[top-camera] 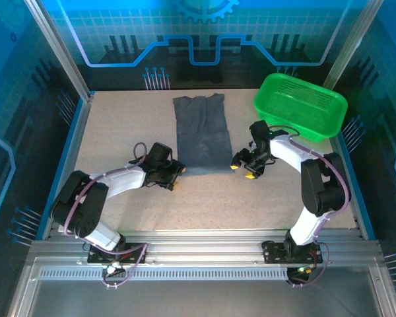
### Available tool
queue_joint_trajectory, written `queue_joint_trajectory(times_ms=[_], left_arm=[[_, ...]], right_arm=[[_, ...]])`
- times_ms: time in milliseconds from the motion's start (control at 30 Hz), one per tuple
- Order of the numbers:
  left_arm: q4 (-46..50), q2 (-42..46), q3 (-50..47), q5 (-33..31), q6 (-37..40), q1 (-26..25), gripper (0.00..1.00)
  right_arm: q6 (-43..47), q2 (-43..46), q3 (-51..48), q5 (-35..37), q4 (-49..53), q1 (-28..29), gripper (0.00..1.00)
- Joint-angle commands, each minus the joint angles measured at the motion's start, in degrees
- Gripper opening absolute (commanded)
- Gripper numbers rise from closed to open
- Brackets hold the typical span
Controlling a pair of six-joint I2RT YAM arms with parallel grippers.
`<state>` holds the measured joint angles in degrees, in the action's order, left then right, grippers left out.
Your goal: Fold and stack the t-shirts
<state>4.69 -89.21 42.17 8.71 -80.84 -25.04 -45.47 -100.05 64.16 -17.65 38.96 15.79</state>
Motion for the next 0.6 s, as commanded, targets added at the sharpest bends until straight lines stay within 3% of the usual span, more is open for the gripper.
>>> queue_joint_trajectory(times_ms=[0,133,233,467,567], left_arm=[[-7.49,-2.15,0.54,-2.99,-2.24,0.34,0.60],[-10.47,-6.35,1.60,-2.92,-2.74,0.43,0.57],[-12.86,-8.37,1.20,-2.91,-3.17,0.43,0.49],[-15.93,-8.76,-2.53,-3.39,-4.71,0.78,0.05],[-16.62,-7.12,-4.29,-3.15,-5.52,0.87,0.00]], right_arm=[[-4.36,-3.58,0.27,-3.99,-7.87,0.81,0.61],[-6.16,-7.55,2.19,-4.91,-9.58,1.51,0.58],[-6.81,-10.08,4.44,-5.09,-8.88,2.07,0.55],[-8.75,-13.90,7.53,-5.80,-10.39,2.74,0.37],[-8.62,-14.50,9.97,-5.38,-9.31,3.33,0.18]])
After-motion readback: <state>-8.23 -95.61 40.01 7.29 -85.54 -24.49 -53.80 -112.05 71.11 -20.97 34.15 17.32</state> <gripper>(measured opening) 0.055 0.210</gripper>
